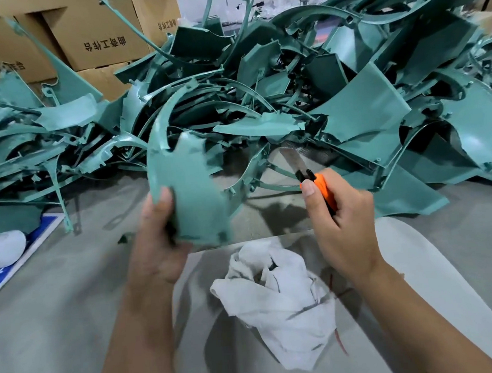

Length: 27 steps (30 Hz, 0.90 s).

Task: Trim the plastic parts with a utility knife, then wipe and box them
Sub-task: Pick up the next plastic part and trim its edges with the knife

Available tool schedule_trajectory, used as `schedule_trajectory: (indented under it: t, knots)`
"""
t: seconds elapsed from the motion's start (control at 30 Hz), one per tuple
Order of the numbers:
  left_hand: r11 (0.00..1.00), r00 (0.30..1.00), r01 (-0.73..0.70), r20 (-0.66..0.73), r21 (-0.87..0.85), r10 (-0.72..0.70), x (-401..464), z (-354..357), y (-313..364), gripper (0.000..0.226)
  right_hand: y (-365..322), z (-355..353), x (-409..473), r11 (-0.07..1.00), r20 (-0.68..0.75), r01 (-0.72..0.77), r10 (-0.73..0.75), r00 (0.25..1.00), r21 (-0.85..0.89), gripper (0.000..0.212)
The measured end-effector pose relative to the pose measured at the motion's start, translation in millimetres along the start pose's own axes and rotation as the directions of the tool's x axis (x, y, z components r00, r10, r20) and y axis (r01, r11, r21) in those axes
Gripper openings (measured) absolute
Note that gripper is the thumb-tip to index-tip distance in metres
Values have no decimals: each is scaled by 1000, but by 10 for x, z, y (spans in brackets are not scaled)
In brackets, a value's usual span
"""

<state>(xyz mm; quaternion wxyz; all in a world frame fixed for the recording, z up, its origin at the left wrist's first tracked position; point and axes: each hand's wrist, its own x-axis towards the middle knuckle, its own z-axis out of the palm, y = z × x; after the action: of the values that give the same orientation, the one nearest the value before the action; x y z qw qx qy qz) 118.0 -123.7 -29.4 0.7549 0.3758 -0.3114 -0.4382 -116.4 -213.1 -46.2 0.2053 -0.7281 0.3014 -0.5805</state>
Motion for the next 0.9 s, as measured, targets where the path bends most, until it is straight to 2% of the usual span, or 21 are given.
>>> schedule_trajectory:
  t: [0.1,0.2,0.33,0.43,0.67,0.9]
  knots:
    - [987,982,-80,-160,139,102,22,266,-209,26,-4,0,-17,1000,45,28,-28,999,-1,36]
    - [975,937,-170,-283,141,205,30,348,-307,22,26,12,-25,996,46,10,-6,999,-91,35]
    - [939,929,-227,-234,259,289,38,327,-300,23,88,42,-10,978,32,-56,64,997,-199,28]
    - [950,943,-216,-204,225,262,36,310,-288,24,105,39,6,974,68,-31,48,997,-226,24]
    - [965,950,-191,-214,180,228,36,318,-247,25,85,38,10,988,226,46,-12,974,-146,16]
    - [966,943,-194,-237,172,232,45,321,-231,23,116,32,10,987,221,70,-36,975,-146,19]
